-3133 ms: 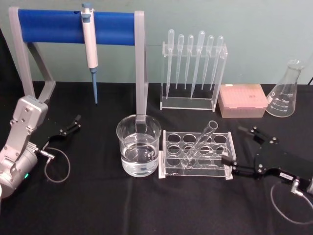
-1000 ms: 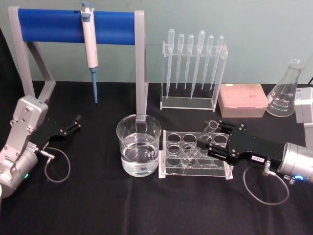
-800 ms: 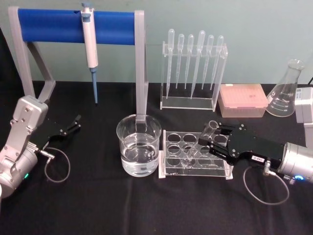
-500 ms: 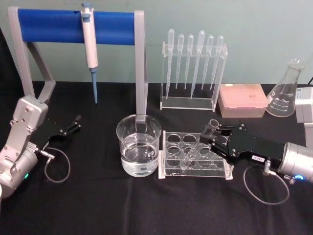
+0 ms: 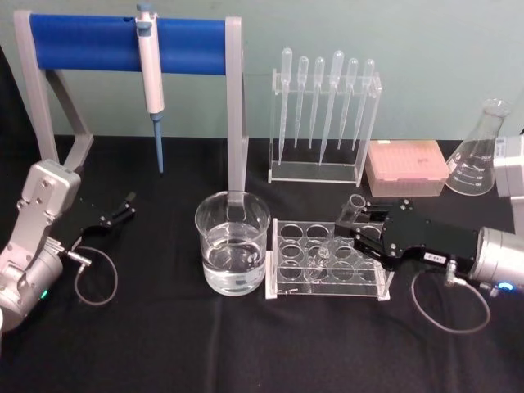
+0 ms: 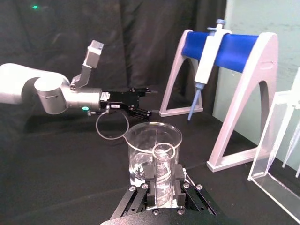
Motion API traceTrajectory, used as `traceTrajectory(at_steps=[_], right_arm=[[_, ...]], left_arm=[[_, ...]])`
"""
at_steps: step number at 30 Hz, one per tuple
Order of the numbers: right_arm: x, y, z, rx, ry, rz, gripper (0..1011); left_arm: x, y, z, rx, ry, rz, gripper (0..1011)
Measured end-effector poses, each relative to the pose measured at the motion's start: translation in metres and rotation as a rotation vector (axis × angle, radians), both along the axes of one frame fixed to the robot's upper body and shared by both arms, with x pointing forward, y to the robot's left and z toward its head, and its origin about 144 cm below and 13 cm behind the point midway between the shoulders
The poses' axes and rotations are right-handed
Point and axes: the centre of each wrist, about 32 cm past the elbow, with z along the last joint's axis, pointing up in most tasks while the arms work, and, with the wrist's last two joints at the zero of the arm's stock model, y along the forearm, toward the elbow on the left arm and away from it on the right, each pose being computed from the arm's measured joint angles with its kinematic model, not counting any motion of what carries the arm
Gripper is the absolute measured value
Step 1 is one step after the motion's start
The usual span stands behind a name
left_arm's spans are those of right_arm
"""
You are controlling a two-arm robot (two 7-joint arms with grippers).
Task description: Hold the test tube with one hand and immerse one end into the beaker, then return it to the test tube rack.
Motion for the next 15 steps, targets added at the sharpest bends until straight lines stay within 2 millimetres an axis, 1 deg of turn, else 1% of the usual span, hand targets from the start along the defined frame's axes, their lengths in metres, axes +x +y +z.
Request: traceTrajectory(at_steps=[3, 4, 7, 8, 10, 11, 13, 15], right_arm=[[0.004, 0.001, 0.013, -0.029, -0.01, 0.022, 238], [0.007, 0.002, 0.022, -0.044, -0.017, 0.037, 238], [0.01, 0.003, 0.033, -0.065, -0.02, 0.054, 238], [0.012, 0.004, 0.041, -0.08, -0.022, 0.065, 238], [0.014, 0.005, 0.048, -0.093, -0.023, 0.073, 238], [0.017, 0.007, 0.057, -0.106, -0.023, 0.081, 238], [0.019, 0.008, 0.065, -0.115, -0.02, 0.086, 238], [0.023, 0.009, 0.077, -0.13, -0.018, 0.091, 238]], left_arm=[[0.0, 0.0, 0.0, 0.0, 0.0, 0.0, 1000], [0.0, 0.0, 0.0, 0.0, 0.0, 0.0, 1000], [0.0, 0.0, 0.0, 0.0, 0.0, 0.0, 1000], [0.0, 0.0, 0.0, 0.0, 0.0, 0.0, 1000], [0.0, 0.0, 0.0, 0.0, 0.0, 0.0, 1000], [0.0, 0.0, 0.0, 0.0, 0.0, 0.0, 1000], [0.0, 0.0, 0.0, 0.0, 0.0, 0.0, 1000], [0.0, 0.0, 0.0, 0.0, 0.0, 0.0, 1000]])
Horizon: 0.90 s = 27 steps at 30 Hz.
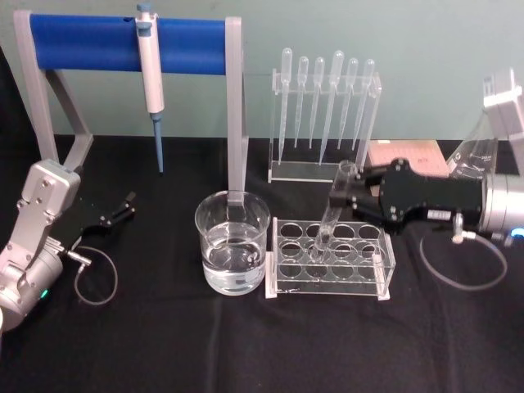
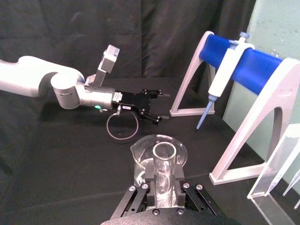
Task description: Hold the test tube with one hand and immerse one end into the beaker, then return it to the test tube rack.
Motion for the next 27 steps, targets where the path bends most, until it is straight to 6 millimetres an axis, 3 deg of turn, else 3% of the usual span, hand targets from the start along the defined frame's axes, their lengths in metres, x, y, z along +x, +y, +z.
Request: traceTrajectory(at_steps=[8, 13, 27], right_arm=[[0.009, 0.002, 0.035, -0.023, -0.012, 0.005, 238], [0.011, 0.003, 0.047, -0.024, -0.018, 0.011, 238], [0.012, 0.005, 0.052, -0.008, -0.011, 0.019, 238]], left_arm=[[0.0, 0.0, 0.0, 0.0, 0.0, 0.0, 1000], [0.0, 0.0, 0.0, 0.0, 0.0, 0.0, 1000], [0.0, 0.0, 0.0, 0.0, 0.0, 0.0, 1000]])
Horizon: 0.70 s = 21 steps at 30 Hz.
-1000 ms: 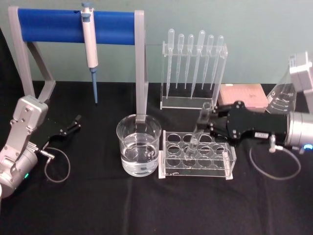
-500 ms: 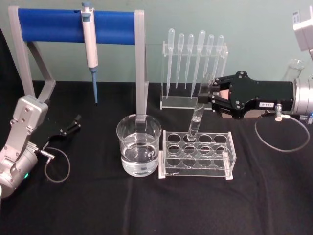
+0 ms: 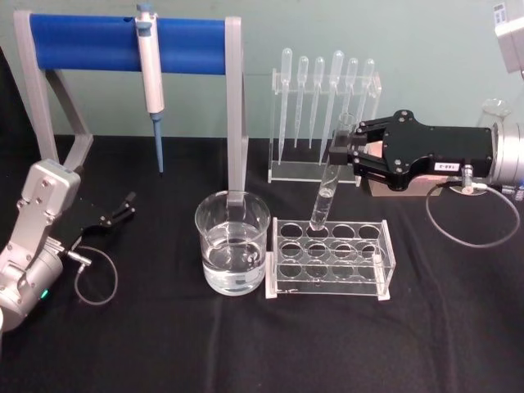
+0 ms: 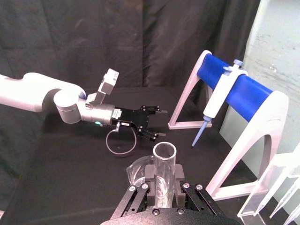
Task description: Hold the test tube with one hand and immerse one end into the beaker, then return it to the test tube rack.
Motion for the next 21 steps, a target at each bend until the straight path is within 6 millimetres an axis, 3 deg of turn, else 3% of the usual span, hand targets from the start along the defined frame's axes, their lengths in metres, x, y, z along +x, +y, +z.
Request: traceTrajectory(at_steps=[21], right_arm=[[0.0003, -0.0003, 0.0007, -0.006, -0.005, -0.003, 238]], left_arm=[[0.0, 0.0, 0.0, 0.0, 0.0, 0.0, 1000]])
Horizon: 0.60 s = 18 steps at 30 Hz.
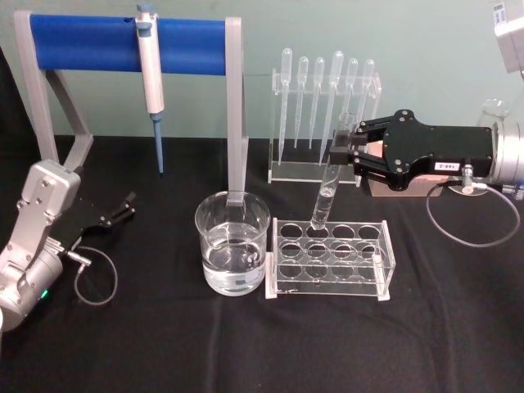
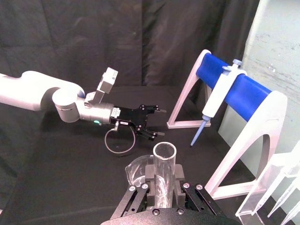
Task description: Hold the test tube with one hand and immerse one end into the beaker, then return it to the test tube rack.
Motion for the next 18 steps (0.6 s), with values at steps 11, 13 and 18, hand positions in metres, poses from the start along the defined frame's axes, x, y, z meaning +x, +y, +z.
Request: traceTrajectory(at_steps=[11, 13, 18], right_arm=[[0.0, -0.0001, 0.0, -0.001, -0.001, -0.001, 238], [0.0, 0.0, 0.0001, -0.001, -0.001, 0.0, 238], [0.0, 0.0, 0.0001, -0.002, -0.001, -0.001, 238]], left_arm=[[0.0, 0.0, 0.0, 0.0, 0.0, 0.0, 1000], [0.0, 0.0, 0.0, 0.0, 0.0, 0.0, 1000], [0.0, 0.0, 0.0, 0.0, 0.0, 0.0, 1000]])
